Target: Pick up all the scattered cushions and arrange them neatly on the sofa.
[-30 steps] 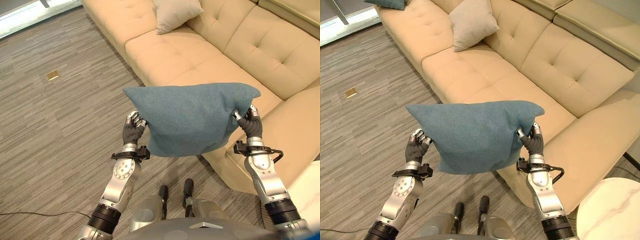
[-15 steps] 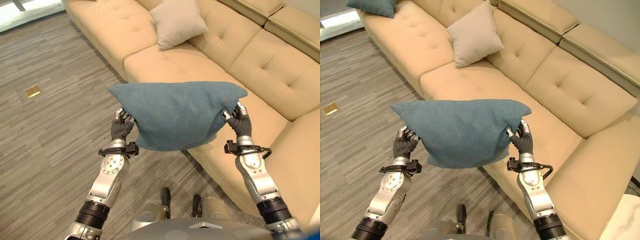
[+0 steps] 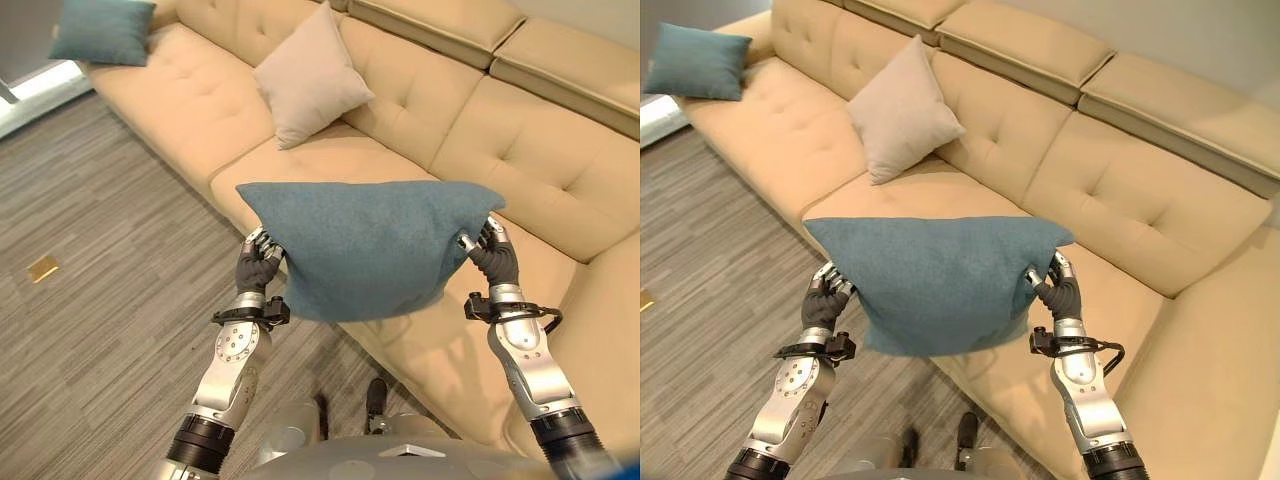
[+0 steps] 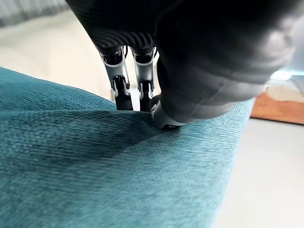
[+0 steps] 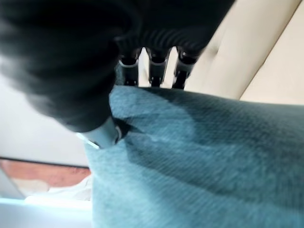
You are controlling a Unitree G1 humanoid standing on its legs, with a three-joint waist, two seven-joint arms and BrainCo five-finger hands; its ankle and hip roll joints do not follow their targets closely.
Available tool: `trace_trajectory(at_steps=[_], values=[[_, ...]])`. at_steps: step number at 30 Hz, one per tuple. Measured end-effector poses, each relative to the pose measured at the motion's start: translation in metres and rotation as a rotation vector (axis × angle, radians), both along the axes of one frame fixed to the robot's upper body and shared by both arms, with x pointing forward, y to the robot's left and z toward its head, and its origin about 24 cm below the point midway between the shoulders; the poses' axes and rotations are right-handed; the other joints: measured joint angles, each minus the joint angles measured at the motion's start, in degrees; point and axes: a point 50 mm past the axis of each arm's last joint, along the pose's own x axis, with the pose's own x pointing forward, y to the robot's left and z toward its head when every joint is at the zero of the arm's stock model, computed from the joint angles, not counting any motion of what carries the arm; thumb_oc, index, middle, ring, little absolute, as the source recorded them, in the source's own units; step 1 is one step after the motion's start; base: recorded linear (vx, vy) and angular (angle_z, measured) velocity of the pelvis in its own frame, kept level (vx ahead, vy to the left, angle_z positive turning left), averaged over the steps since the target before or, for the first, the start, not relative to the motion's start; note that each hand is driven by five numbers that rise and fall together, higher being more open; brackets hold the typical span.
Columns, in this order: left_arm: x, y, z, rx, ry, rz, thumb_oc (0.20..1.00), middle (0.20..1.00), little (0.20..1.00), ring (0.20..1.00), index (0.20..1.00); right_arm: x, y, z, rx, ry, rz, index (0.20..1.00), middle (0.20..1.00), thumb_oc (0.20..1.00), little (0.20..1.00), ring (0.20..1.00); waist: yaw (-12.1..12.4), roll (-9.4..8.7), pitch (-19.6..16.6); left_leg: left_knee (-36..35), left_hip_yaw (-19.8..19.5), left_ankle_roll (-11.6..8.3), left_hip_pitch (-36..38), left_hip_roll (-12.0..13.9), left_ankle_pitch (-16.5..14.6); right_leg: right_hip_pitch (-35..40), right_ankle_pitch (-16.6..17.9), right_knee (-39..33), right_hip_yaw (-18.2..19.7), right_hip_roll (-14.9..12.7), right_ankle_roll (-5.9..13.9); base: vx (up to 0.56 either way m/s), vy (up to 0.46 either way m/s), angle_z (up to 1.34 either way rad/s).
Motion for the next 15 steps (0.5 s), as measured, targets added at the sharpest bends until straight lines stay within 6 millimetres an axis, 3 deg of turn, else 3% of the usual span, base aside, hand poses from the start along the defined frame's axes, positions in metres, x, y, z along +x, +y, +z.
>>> trace_trajectory(at_steps=[2,4,6,8,10,13,15], values=[[-0.001,-0.002,-0.003,0.001,0.011,-0.009,0.200,0.200,0.200,0.200,0.200,0.000,-0.001,0.000,-0.001,0.001,-0.007,0.200,0.200,0.200,0.200,0.200,0.2,0.53,0.0,-5.0,-0.4,-0.26,-0.7,0.0,5.3,2.2,-1.3,0.0,1.8,0.3,1.32,0.17,0.039,-0.68],[-0.001,-0.004,-0.003,-0.002,0.011,-0.014,0.200,0.200,0.200,0.200,0.200,0.000,-0.003,0.001,-0.005,-0.004,-0.012,0.200,0.200,0.200,0.200,0.200,0.6,2.52,-1.0,-7.4,-5.6,-1.21,-0.1,-0.3,7.2,2.6,-3.1,0.5,4.1,1.4,2.35,0.20,0.067,-0.90],[-0.004,0.004,-0.005,0.030,0.024,-0.008,0.200,0.200,0.200,0.200,0.200,0.000,0.004,-0.001,-0.001,0.005,0.018,0.200,0.200,0.200,0.200,0.200,2.0,3.30,-1.0,-8.4,-5.9,-1.07,4.2,-2.2,12.9,1.3,-8.0,7.6,6.7,-0.9,7.49,0.25,0.144,-1.13],[-0.003,0.008,-0.002,0.050,0.017,-0.008,0.200,0.200,0.200,0.200,0.200,-0.001,0.004,-0.002,0.000,0.009,0.016,0.200,0.200,0.200,0.200,0.200,1.8,2.78,-1.0,-10.5,-3.4,1.57,6.7,-4.0,12.3,1.3,-9.9,9.6,6.9,-3.6,9.27,0.18,0.144,-0.45],[-0.004,0.014,-0.002,0.065,0.019,0.004,0.200,0.200,0.200,0.200,0.200,0.000,0.009,-0.003,0.012,0.011,0.033,0.200,0.200,0.200,0.200,0.200,3.4,2.54,-0.9,-11.4,0.3,3.43,9.5,-4.7,11.9,1.1,-10.6,11.6,6.9,-5.2,10.54,0.13,0.139,-0.76],[-0.003,0.025,0.002,0.094,0.010,0.030,0.200,0.200,0.200,0.200,0.200,0.000,0.018,-0.004,0.032,0.014,0.057,0.200,0.200,0.200,0.200,0.200,3.9,2.08,-0.7,-11.7,4.2,6.04,12.3,-4.9,10.0,-0.4,-11.4,16.1,7.2,-5.9,12.76,0.11,0.142,-0.79],[0.000,0.026,0.005,0.100,-0.003,0.032,0.200,0.200,0.200,0.200,0.200,0.000,0.021,-0.004,0.041,0.013,0.062,0.200,0.200,0.200,0.200,0.200,2.8,1.71,-0.5,-11.8,6.3,6.83,13.5,-4.8,9.5,-3.5,-12.5,21.9,7.2,-6.4,13.95,0.04,0.056,-0.69]])
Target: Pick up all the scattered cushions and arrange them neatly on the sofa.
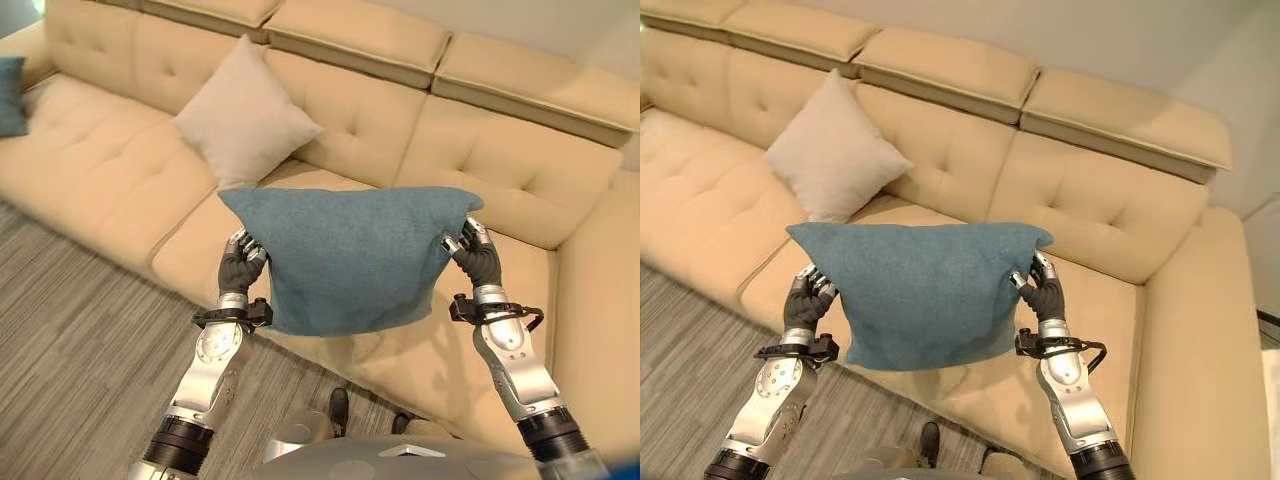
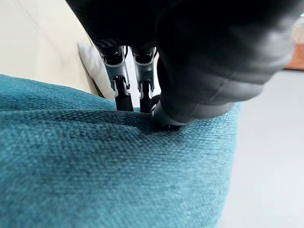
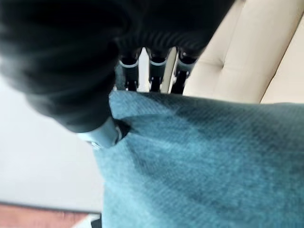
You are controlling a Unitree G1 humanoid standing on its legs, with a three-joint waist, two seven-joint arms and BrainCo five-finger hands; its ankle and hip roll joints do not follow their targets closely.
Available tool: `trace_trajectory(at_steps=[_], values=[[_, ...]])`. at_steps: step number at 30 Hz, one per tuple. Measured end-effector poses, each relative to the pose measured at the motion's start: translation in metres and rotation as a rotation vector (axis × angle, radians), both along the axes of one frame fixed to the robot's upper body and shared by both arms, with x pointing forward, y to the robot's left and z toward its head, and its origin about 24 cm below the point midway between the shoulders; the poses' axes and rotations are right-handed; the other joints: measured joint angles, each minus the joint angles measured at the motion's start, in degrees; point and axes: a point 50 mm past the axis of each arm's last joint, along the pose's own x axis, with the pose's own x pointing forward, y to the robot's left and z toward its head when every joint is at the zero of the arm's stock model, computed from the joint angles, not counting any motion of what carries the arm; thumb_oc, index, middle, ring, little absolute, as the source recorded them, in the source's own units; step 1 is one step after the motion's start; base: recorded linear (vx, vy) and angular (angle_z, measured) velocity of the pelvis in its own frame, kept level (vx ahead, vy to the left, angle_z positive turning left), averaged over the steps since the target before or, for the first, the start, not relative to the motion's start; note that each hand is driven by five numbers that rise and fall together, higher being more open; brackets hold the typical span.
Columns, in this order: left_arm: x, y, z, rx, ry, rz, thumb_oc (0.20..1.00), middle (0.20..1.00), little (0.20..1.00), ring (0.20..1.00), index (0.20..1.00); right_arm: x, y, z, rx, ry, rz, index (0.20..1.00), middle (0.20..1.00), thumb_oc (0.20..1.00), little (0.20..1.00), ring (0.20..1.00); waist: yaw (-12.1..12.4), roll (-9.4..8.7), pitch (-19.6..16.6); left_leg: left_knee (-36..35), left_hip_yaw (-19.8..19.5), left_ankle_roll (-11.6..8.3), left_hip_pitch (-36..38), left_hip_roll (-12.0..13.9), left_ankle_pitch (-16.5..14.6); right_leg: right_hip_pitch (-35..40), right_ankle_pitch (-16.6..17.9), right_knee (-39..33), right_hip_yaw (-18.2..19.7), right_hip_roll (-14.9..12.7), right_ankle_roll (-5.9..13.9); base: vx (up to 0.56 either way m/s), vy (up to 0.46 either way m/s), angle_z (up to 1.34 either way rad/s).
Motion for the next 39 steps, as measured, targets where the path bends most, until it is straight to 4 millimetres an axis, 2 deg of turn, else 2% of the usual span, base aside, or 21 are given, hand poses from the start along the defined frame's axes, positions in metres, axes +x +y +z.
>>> trace_trajectory(at_steps=[2,3,4,5,6,8,10,15,16,18,19,21,22,23,24,25,26,29,32,35,39], values=[[0.001,0.003,0.002,0.004,-0.008,0.013,0.200,0.200,0.200,0.200,0.200,0.007,0.005,0.005,0.007,-0.022,0.013,0.200,0.200,0.200,0.200,0.200,1.3,-0.16,0.5,-0.4,4.4,-0.11,0.0,1.1,-0.2,-3.2,0.6,1.1,-3.1,-0.8,0.56,0.04,-0.057,-0.94],[0.001,0.004,0.002,0.005,-0.007,0.016,0.200,0.200,0.200,0.200,0.200,0.008,0.006,0.005,0.007,-0.021,0.020,0.200,0.200,0.200,0.200,0.200,0.9,-0.15,0.5,-0.3,5.1,-0.24,0.1,1.4,-0.3,-3.1,1.5,-1.6,-3.8,-1.4,0.70,0.07,-0.079,-0.87],[0.001,0.005,0.002,0.002,-0.010,0.021,0.200,0.200,0.200,0.200,0.200,0.010,0.008,0.007,0.005,-0.026,0.026,0.200,0.200,0.200,0.200,0.200,0.8,0.04,0.6,-0.7,7.0,-0.35,0.2,1.9,-0.8,-3.8,2.0,-3.3,-7.0,-2.5,0.81,0.08,-0.075,-0.87],[0.001,0.007,0.003,0.001,-0.014,0.032,0.200,0.200,0.200,0.200,0.200,0.014,0.012,0.010,0.002,-0.038,0.044,0.200,0.200,0.200,0.200,0.200,1.5,0.22,0.9,-0.8,8.8,-0.10,0.1,2.4,-1.3,-5.0,3.8,-5.8,-10.0,-3.3,1.00,0.15,-0.118,-0.85],[0.001,0.008,0.003,0.001,-0.015,0.037,0.200,0.200,0.200,0.200,0.200,0.014,0.011,0.009,0.000,-0.036,0.044,0.200,0.200,0.200,0.200,0.200,0.7,0.34,1.0,-0.8,8.6,-0.83,0.0,2.8,-1.8,-4.8,7.8,-9.3,-10.6,-3.8,0.99,0.16,-0.138,-0.50],[0.001,0.003,0.002,-0.013,-0.011,0.024,0.200,0.200,0.200,0.200,0.200,0.011,0.003,0.006,-0.001,-0.024,0.015,0.200,0.200,0.200,0.200,0.200,-0.4,0.63,0.9,-0.8,7.0,-1.65,0.1,3.3,-1.8,-2.9,11.0,-11.8,-10.3,-2.5,-1.02,0.11,-0.101,0.25],[-0.001,-0.006,-0.003,-0.043,0.002,0.011,0.200,0.200,0.200,0.200,0.200,0.011,-0.003,0.007,-0.018,-0.025,0.000,0.200,0.200,0.200,0.200,0.200,-0.2,1.49,1.0,-0.8,6.0,-2.56,0.0,4.9,-1.1,-0.9,12.0,-15.1,-10.8,-0.6,-2.53,0.09,-0.133,0.25],[-0.005,-0.022,-0.010,-0.077,0.028,-0.032,0.200,0.200,0.200,0.200,0.200,0.009,-0.023,0.009,-0.060,-0.027,-0.051,0.200,0.200,0.200,0.200,0.200,-0.4,2.42,0.9,1.3,0.1,-5.47,-2.5,8.9,-0.2,2.6,11.6,-20.5,-16.0,4.0,-5.67,0.10,-0.125,0.45],[-0.005,-0.022,-0.010,-0.076,0.030,-0.033,0.200,0.200,0.200,0.200,0.200,0.009,-0.022,0.009,-0.057,-0.027,-0.054,0.200,0.200,0.200,0.200,0.200,-0.3,2.36,1.0,3.3,-0.6,-5.60,-3.4,8.8,-0.3,3.0,11.7,-21.1,-16.2,4.1,-6.72,0.08,0.001,0.08],[-0.004,-0.022,-0.010,-0.079,0.028,-0.032,0.200,0.200,0.200,0.200,0.200,0.010,-0.022,0.010,-0.059,-0.031,-0.055,0.200,0.200,0.200,0.200,0.200,-0.2,2.85,1.2,7.4,-2.7,-5.98,-5.2,8.7,-0.4,3.7,11.8,-22.0,-15.7,3.9,-7.54,0.10,0.022,-0.09],[-0.003,-0.023,-0.008,-0.083,0.020,-0.033,0.200,0.200,0.200,0.200,0.200,0.010,-0.022,0.010,-0.059,-0.031,-0.056,0.200,0.200,0.200,0.200,0.200,-0.2,1.92,1.9,9.7,-4.7,-7.80,-8.7,7.6,-2.5,3.8,11.4,-22.1,-14.5,2.7,-9.84,0.09,0.046,-0.24],[0.002,-0.026,-0.004,-0.083,0.002,-0.043,0.200,0.200,0.200,0.200,0.200,0.010,-0.024,0.010,-0.062,-0.031,-0.064,0.200,0.200,0.200,0.200,0.200,-0.3,1.65,2.3,7.8,-6.7,-8.22,-13.0,8.1,-1.0,3.9,11.0,-22.1,-13.5,2.6,-10.29,0.14,0.090,-0.36],[0.004,-0.027,-0.002,-0.083,-0.006,-0.048,0.200,0.200,0.200,0.200,0.200,0.011,-0.024,0.010,-0.063,-0.032,-0.069,0.200,0.200,0.200,0.200,0.200,-0.2,2.12,2.1,8.0,-7.2,-8.64,-13.4,8.2,1.0,3.9,11.0,-22.1,-12.9,2.7,-10.16,0.17,0.109,-0.53],[0.004,-0.027,-0.002,-0.084,-0.006,-0.046,0.200,0.200,0.200,0.200,0.200,0.010,-0.025,0.010,-0.068,-0.032,-0.068,0.200,0.200,0.200,0.200,0.200,-0.6,2.96,1.8,5.3,-7.3,-8.07,-11.2,8.7,2.3,4.5,11.1,-22.0,-12.2,3.5,-8.56,0.14,0.105,-0.53],[0.004,-0.028,-0.001,-0.083,-0.009,-0.052,0.200,0.200,0.200,0.200,0.200,0.009,-0.027,0.008,-0.075,-0.023,-0.071,0.200,0.200,0.200,0.200,0.200,-1.4,4.72,1.6,1.4,-7.1,-6.91,-7.9,10.2,3.4,5.9,10.6,-22.0,-11.9,4.8,-7.37,0.14,0.152,-0.28],[0.006,-0.028,0.002,-0.076,-0.021,-0.056,0.200,0.200,0.200,0.200,0.200,0.007,-0.026,0.007,-0.063,-0.018,-0.080,0.200,0.200,0.200,0.200,0.200,-2.2,3.54,1.4,-0.5,-6.6,-6.38,-6.9,8.9,4.4,5.9,10.8,-22.0,-11.8,3.5,-5.91,0.13,0.148,-0.14],[0.008,-0.027,0.004,-0.066,-0.028,-0.058,0.200,0.200,0.200,0.200,0.200,0.008,-0.025,0.007,-0.051,-0.022,-0.084,0.200,0.200,0.200,0.200,0.200,-2.2,2.78,1.5,-2.4,-5.8,-5.71,-5.7,7.7,4.7,5.8,10.7,-22.0,-10.9,2.5,-5.32,0.13,0.140,-0.11],[0.008,-0.020,0.006,-0.008,-0.034,-0.053,0.200,0.200,0.200,0.200,0.200,0.007,-0.019,0.005,-0.033,-0.014,-0.075,0.200,0.200,0.200,0.200,0.200,-1.9,2.46,1.6,-3.8,-4.3,-5.30,-2.9,5.1,4.9,7.1,10.8,-22.0,-9.1,-0.6,-3.11,0.11,0.116,-0.23],[0.011,-0.012,0.013,0.015,-0.061,-0.035,0.200,0.200,0.200,0.200,0.200,0.007,-0.016,0.004,-0.035,-0.007,-0.063,0.200,0.200,0.200,0.200,0.200,-0.1,2.35,1.7,-3.8,-2.9,-4.94,-1.3,4.6,4.3,8.2,10.6,-22.0,-8.4,-1.2,-2.23,0.06,0.089,-0.19],[0.016,-0.009,0.019,0.024,-0.086,-0.002,0.200,0.200,0.200,0.200,0.200,0.014,-0.011,0.010,-0.061,-0.032,-0.057,0.200,0.200,0.200,0.200,0.200,-0.2,2.33,1.7,-3.9,-2.4,-4.50,-1.3,5.3,3.2,7.9,10.4,-22.0,-6.8,-0.5,-1.87,0.05,0.078,-0.13],[0.021,-0.016,0.025,0.048,-0.116,-0.009,0.200,0.200,0.200,0.200,0.200,0.023,-0.010,0.023,-0.066,-0.088,-0.085,0.200,0.200,0.200,0.200,0.200,-0.8,2.28,1.5,-3.9,-1.5,-4.88,-1.9,5.7,2.9,6.6,10.7,-22.0,-5.8,-0.2,-1.92,0.00,0.025,-0.16]])
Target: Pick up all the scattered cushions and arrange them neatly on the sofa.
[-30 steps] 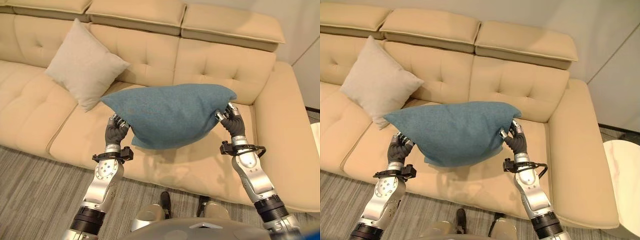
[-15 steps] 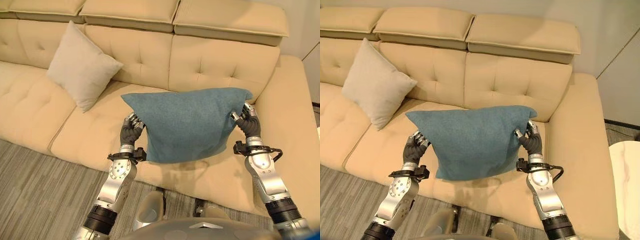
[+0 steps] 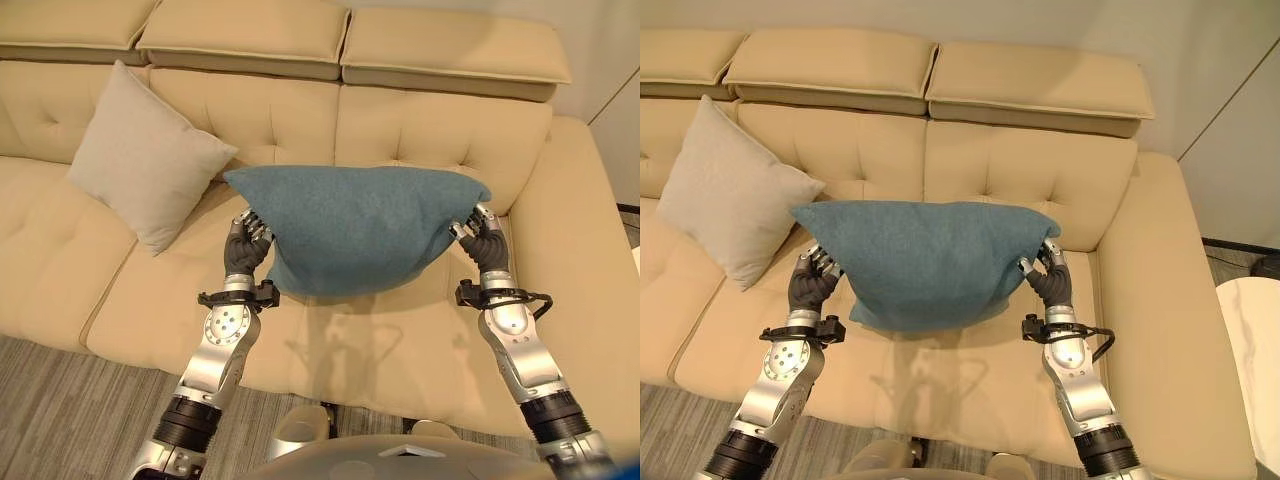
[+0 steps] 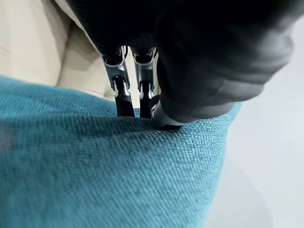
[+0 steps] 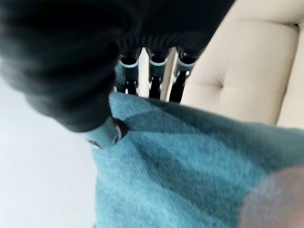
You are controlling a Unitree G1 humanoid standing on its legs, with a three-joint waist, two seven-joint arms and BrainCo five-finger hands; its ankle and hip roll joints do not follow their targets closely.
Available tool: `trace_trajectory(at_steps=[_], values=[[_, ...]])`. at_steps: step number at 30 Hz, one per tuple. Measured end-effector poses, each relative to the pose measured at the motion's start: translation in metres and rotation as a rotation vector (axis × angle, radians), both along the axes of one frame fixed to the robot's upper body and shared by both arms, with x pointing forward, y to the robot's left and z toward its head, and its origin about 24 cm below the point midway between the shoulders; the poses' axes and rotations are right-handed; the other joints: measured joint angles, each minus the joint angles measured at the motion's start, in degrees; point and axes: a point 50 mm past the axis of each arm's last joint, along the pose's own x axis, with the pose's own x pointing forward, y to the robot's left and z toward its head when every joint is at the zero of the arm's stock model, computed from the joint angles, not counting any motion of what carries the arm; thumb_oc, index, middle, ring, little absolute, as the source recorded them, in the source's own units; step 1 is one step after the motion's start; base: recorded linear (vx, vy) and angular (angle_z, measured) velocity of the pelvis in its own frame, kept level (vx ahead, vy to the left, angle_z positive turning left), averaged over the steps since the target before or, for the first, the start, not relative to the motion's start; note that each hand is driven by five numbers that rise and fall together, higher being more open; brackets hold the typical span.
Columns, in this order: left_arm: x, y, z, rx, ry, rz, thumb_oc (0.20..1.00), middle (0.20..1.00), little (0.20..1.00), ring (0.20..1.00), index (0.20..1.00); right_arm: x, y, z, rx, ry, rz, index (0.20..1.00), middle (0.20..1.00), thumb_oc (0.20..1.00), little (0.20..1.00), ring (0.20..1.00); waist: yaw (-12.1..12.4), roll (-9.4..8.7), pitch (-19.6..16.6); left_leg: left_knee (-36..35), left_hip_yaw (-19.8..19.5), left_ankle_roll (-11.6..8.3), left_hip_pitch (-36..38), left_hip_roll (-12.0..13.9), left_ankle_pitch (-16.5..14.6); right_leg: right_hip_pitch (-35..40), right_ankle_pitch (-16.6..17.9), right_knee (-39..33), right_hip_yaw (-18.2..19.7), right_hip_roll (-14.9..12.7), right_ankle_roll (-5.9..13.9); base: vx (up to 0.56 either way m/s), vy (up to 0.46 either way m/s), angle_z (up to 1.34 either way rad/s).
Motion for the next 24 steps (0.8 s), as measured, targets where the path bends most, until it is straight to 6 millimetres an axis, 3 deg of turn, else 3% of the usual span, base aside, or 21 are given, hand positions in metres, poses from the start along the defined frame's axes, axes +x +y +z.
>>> trace_trajectory(at_steps=[6,9,11,15,18,24], values=[[0.022,-0.017,0.022,-0.016,-0.081,0.006,0.200,0.200,0.200,0.200,0.200,0.019,0.009,0.028,-0.008,-0.121,-0.051,0.200,0.200,0.200,0.200,0.200,-1.6,0.20,-0.5,0.1,0.2,0.81,-3.0,0.3,1.6,-3.1,1.3,0.0,0.1,0.4,-0.43,-0.08,0.011,-0.02],[0.044,-0.031,0.037,0.016,-0.128,-0.003,0.200,0.200,0.200,0.200,0.200,0.034,0.018,0.046,-0.009,-0.183,-0.067,0.200,0.200,0.200,0.200,0.200,-1.9,0.73,-0.7,0.1,0.1,0.68,-5.6,0.7,2.6,-5.6,2.1,0.0,0.1,0.8,-0.29,-0.16,0.016,0.01],[0.063,-0.037,0.048,0.054,-0.147,0.014,0.200,0.200,0.200,0.200,0.200,0.051,0.022,0.063,-0.037,-0.233,-0.093,0.200,0.200,0.200,0.200,0.200,-2.1,1.98,-0.6,0.1,0.0,0.43,-8.4,0.9,3.4,-8.4,2.7,0.0,0.0,0.9,-0.02,-0.15,0.015,0.00],[0.077,-0.046,0.066,0.061,-0.192,0.026,0.200,0.200,0.200,0.200,0.200,0.062,0.023,0.080,-0.044,-0.275,-0.129,0.200,0.200,0.200,0.200,0.200,-2.6,3.62,0.1,0.1,0.0,0.32,-14.1,1.1,5.1,-14.1,4.1,0.0,0.0,1.1,0.23,-0.14,0.021,-0.03],[0.092,-0.046,0.076,0.086,-0.200,0.057,0.200,0.200,0.200,0.200,0.200,0.074,0.022,0.085,-0.083,-0.267,-0.150,0.200,0.200,0.200,0.200,0.200,-3.1,3.94,0.3,0.1,0.4,0.26,-18.4,1.2,5.7,-18.8,5.0,0.0,0.6,1.2,0.07,-0.07,0.032,-0.11],[0.100,-0.044,0.088,0.134,-0.223,0.074,0.200,0.200,0.200,0.200,0.200,0.081,0.027,0.092,-0.103,-0.274,-0.154,0.200,0.200,0.200,0.200,0.200,-3.3,4.01,0.3,0.1,1.8,0.33,-22.1,1.3,5.9,-23.4,6.1,0.0,2.0,1.2,-0.44,-0.03,0.020,-0.13]])
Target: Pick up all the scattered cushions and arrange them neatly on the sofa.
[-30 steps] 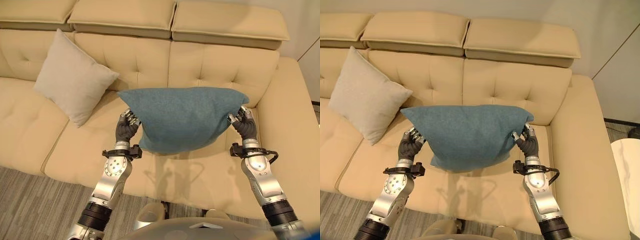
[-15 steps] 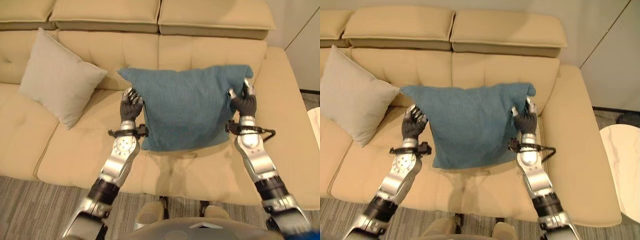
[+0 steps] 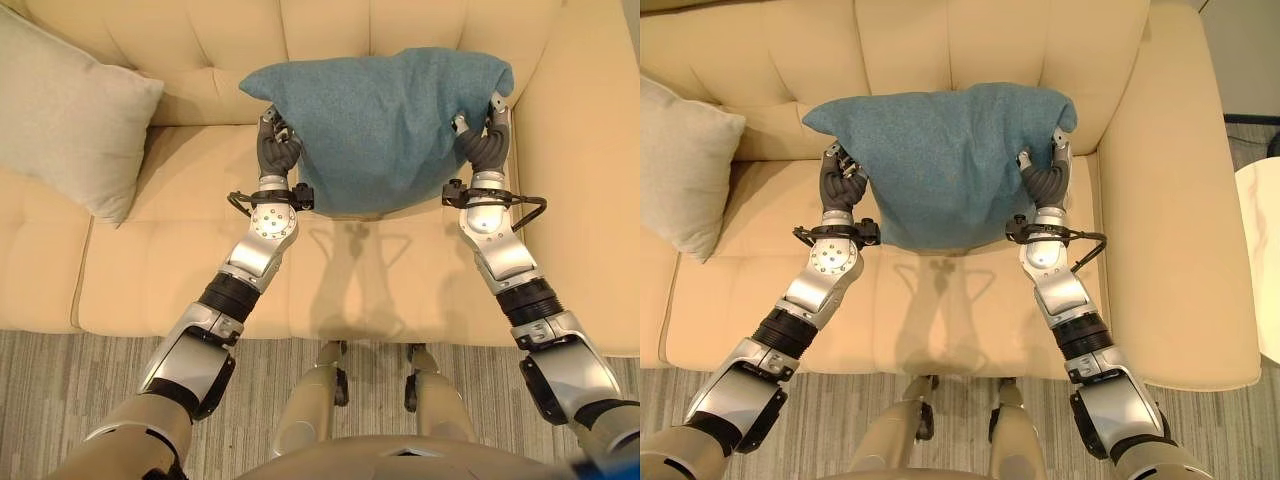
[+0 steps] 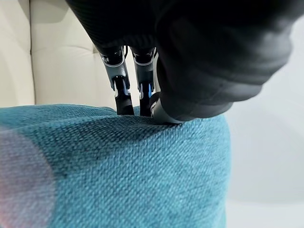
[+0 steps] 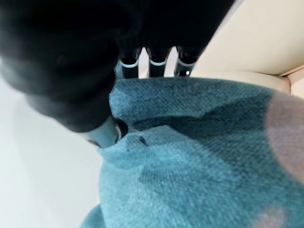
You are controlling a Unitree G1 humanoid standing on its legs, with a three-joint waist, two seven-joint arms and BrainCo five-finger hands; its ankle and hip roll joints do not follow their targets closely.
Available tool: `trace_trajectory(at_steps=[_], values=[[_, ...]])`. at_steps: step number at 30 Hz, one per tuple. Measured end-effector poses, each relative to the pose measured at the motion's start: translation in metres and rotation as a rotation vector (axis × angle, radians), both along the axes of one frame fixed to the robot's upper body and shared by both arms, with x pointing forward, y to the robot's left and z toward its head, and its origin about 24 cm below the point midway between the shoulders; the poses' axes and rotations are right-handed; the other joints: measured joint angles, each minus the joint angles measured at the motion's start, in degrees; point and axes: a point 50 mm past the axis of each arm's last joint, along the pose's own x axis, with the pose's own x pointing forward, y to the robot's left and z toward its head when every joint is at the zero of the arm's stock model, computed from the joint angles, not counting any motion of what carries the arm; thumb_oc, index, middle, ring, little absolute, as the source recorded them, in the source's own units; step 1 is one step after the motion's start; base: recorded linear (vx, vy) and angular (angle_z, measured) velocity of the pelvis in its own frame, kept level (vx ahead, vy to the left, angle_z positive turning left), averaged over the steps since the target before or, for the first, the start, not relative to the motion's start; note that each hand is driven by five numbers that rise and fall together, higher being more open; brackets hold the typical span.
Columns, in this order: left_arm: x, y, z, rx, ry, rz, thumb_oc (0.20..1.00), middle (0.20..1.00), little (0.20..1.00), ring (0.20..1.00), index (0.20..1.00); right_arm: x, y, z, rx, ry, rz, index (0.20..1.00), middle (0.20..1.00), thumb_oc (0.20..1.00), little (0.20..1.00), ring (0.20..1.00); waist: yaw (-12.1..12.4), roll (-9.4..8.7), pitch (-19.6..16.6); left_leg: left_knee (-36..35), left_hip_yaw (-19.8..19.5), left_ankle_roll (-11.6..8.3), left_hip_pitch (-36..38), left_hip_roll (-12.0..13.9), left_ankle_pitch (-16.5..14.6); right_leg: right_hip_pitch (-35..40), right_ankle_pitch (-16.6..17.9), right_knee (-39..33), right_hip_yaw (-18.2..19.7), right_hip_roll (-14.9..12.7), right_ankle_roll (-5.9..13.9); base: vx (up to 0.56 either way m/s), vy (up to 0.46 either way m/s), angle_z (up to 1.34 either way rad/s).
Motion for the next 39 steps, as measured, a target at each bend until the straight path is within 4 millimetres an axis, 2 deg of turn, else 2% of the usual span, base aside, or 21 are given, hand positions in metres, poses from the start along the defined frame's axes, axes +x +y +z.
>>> trace_trajectory(at_steps=[6,13,14,15,16,17,20,21,23,24,25,26,28,29,31,32,33,34,35,36,39], values=[[0.012,0.004,0.014,0.048,-0.031,0.029,0.200,0.200,0.200,0.200,0.200,0.005,0.011,0.010,0.003,-0.034,0.019,0.200,0.200,0.200,0.200,0.200,-0.6,-0.21,0.1,0.0,0.1,-0.09,-2.3,0.2,-0.1,-2.8,0.1,0.0,0.3,0.2,0.05,-0.02,0.013,-0.05],[0.026,0.019,0.047,0.152,-0.104,0.111,0.200,0.200,0.200,0.200,0.200,0.006,0.028,0.027,-0.009,-0.104,0.036,0.200,0.200,0.200,0.200,0.200,-2.3,-0.34,0.1,0.0,1.4,-0.10,-5.3,0.2,0.0,-6.4,0.7,0.0,1.4,0.0,0.43,0.00,0.028,-0.08],[0.027,0.019,0.049,0.154,-0.111,0.112,0.900,0.900,0.900,0.900,0.900,0.007,0.027,0.028,-0.014,-0.110,0.032,0.200,0.200,0.200,0.200,0.200,-2.5,-0.34,0.1,0.0,1.4,-0.10,-5.5,0.2,0.0,-6.7,0.7,0.0,1.4,0.0,0.40,0.01,0.034,-0.03],[0.028,0.018,0.048,0.157,-0.101,0.115,1.000,1.000,1.000,1.000,1.000,0.007,0.027,0.028,-0.031,-0.110,0.029,0.200,0.200,0.200,0.200,0.200,-2.6,-0.46,0.0,0.0,1.5,-0.10,-5.5,0.2,0.0,-6.8,0.7,0.0,1.5,0.0,0.40,0.00,0.020,-0.06],[0.030,0.021,0.046,0.165,-0.090,0.127,1.000,1.000,1.000,1.000,1.000,0.009,0.028,0.029,-0.052,-0.115,0.025,0.843,0.843,0.843,0.843,0.843,-2.8,-0.55,0.0,0.0,1.7,-0.10,-5.6,0.1,0.0,-7.0,0.7,0.1,1.8,0.0,0.40,0.00,-0.001,-0.11],[0.035,0.024,0.048,0.176,-0.076,0.150,1.000,1.000,1.000,1.000,1.000,0.014,0.027,0.033,-0.094,-0.115,0.010,1.000,1.000,1.000,1.000,1.000,-2.8,-0.57,0.0,0.0,1.8,-0.10,-6.0,0.2,0.0,-7.6,0.7,0.2,2.2,0.0,0.40,0.00,-0.006,-0.10],[0.040,0.036,0.065,0.220,-0.093,0.182,1.000,1.000,1.000,1.000,1.000,0.029,0.018,0.043,-0.194,-0.100,-0.038,1.000,1.000,1.000,1.000,1.000,-2.5,-0.63,-0.1,0.0,1.7,-0.10,-6.5,0.4,0.0,-8.1,0.8,0.2,2.2,0.2,0.35,-0.01,-0.018,-0.01],[0.040,0.047,0.074,0.252,-0.105,0.193,1.000,1.000,1.000,1.000,1.000,0.037,-0.004,0.059,-0.258,-0.111,-0.119,1.000,1.000,1.000,1.000,1.000,-2.0,-0.66,-0.1,0.0,1.6,-0.10,-6.8,0.4,0.0,-8.3,0.8,0.2,2.1,0.2,0.35,0.00,-0.049,0.04],[0.037,0.074,0.090,0.305,-0.128,0.246,1.000,1.000,1.000,1.000,1.000,0.037,-0.054,0.098,-0.351,-0.171,-0.286,1.000,1.000,1.000,1.000,1.000,-1.1,-0.72,-0.1,0.0,1.1,-0.14,-7.5,0.5,0.0,-8.7,0.8,0.1,1.3,0.4,0.31,0.01,-0.045,0.11],[0.035,0.098,0.095,0.314,-0.119,0.310,1.000,1.000,1.000,1.000,1.000,0.032,-0.084,0.115,-0.387,-0.189,-0.379,1.000,1.000,1.000,1.000,1.000,-1.0,-0.82,-0.2,0.0,0.8,-0.15,-7.5,0.6,0.0,-8.5,0.8,0.2,0.8,0.5,0.31,0.02,-0.040,0.14],[0.032,0.119,0.094,0.294,-0.093,0.374,1.000,1.000,1.000,1.000,1.000,0.027,-0.110,0.118,-0.399,-0.162,-0.464,1.000,1.000,1.000,1.000,1.000,-1.1,-1.13,-0.4,0.2,0.7,-0.15,-7.4,0.6,0.0,-8.2,0.8,0.2,0.6,0.5,0.31,0.03,-0.034,0.16],[0.031,0.125,0.090,0.277,-0.073,0.385,1.000,1.000,1.000,1.000,1.000,0.026,-0.125,0.112,-0.400,-0.110,-0.516,1.000,1.000,1.000,1.000,1.000,-1.1,-1.20,-0.4,0.4,0.1,-0.15,-7.1,0.6,0.0,-7.4,0.8,0.2,-0.1,0.5,0.31,0.04,-0.045,0.14],[0.020,0.139,0.062,0.193,-0.026,0.392,1.000,1.000,1.000,1.000,1.000,0.023,-0.131,0.090,-0.396,-0.039,-0.494,1.000,1.000,1.000,1.000,1.000,-1.2,-1.46,-0.4,0.3,-0.1,-0.16,-5.2,0.6,0.0,-5.4,0.6,0.1,-0.6,0.5,0.58,0.08,-0.049,0.11],[0.000,0.135,0.046,0.126,-0.066,0.329,1.000,1.000,1.000,1.000,1.000,0.008,-0.131,0.071,-0.375,-0.038,-0.445,1.000,1.000,1.000,1.000,1.000,-1.1,-1.94,-0.5,0.3,-0.3,-0.41,-4.0,0.6,-0.2,-3.9,0.1,0.1,-1.1,0.6,1.15,0.11,-0.071,0.17],[-0.032,0.123,-0.002,0.062,-0.018,0.249,1.000,1.000,1.000,1.000,1.000,-0.017,-0.138,0.011,-0.368,0.102,-0.393,1.000,1.000,1.000,1.000,1.000,-0.6,-2.85,-0.9,0.1,-1.6,-1.53,-0.1,0.6,-1.0,0.4,-1.6,0.3,-2.3,0.6,1.91,0.09,-0.071,0.25],[-0.061,0.115,-0.012,-0.048,-0.068,0.222,1.000,1.000,1.000,1.000,1.000,-0.044,-0.136,-0.013,-0.283,0.109,-0.363,1.000,1.000,1.000,1.000,1.000,0.2,-3.86,-1.8,0.1,-2.3,-2.50,0.8,0.5,-1.8,1.5,-2.9,0.5,-2.6,0.6,1.21,0.09,-0.057,0.26],[-0.079,0.110,-0.023,-0.116,-0.075,0.220,1.000,1.000,1.000,1.000,1.000,-0.061,-0.138,-0.036,-0.251,0.162,-0.361,1.000,1.000,1.000,1.000,1.000,0.4,-4.57,-2.1,0.0,-2.8,-2.51,1.8,0.6,-1.8,2.9,-2.7,0.1,-2.9,0.6,0.93,0.08,-0.046,0.23],[-0.088,0.115,-0.042,-0.091,-0.002,0.234,1.000,1.000,1.000,1.000,1.000,-0.070,-0.143,-0.065,-0.247,0.276,-0.363,1.000,1.000,1.000,1.000,1.000,0.9,-5.20,-2.8,0.0,-3.1,-3.08,2.8,0.7,-2.2,3.9,-3.2,0.2,-3.5,0.7,0.91,0.10,-0.048,0.15],[-0.099,0.123,-0.055,-0.061,0.046,0.256,1.000,1.000,1.000,1.000,1.000,-0.079,-0.143,-0.083,-0.210,0.327,-0.375,1.000,1.000,1.000,1.000,1.000,1.3,-5.82,-3.5,0.0,-3.1,-3.64,3.6,0.8,-2.7,4.8,-3.4,0.2,-3.5,0.8,0.78,0.05,-0.023,0.07],[-0.116,0.131,-0.075,-0.051,0.124,0.288,1.000,1.000,1.000,1.000,1.000,-0.097,-0.147,-0.106,-0.188,0.408,-0.390,1.000,1.000,1.000,1.000,1.000,1.7,-6.07,-3.9,0.0,-3.2,-4.01,4.5,0.8,-3.0,5.7,-3.5,0.2,-3.5,0.7,0.82,0.08,-0.036,0.05],[-0.150,0.142,-0.117,-0.031,0.324,0.310,1.000,1.000,1.000,1.000,1.000,-0.127,-0.151,-0.140,-0.228,0.563,-0.369,1.000,1.000,1.000,1.000,1.000,2.1,-5.80,-5.0,0.0,-3.4,-4.04,6.4,0.3,-3.2,7.8,-3.8,0.1,-3.7,0.2,0.96,0.05,-0.022,0.05]])
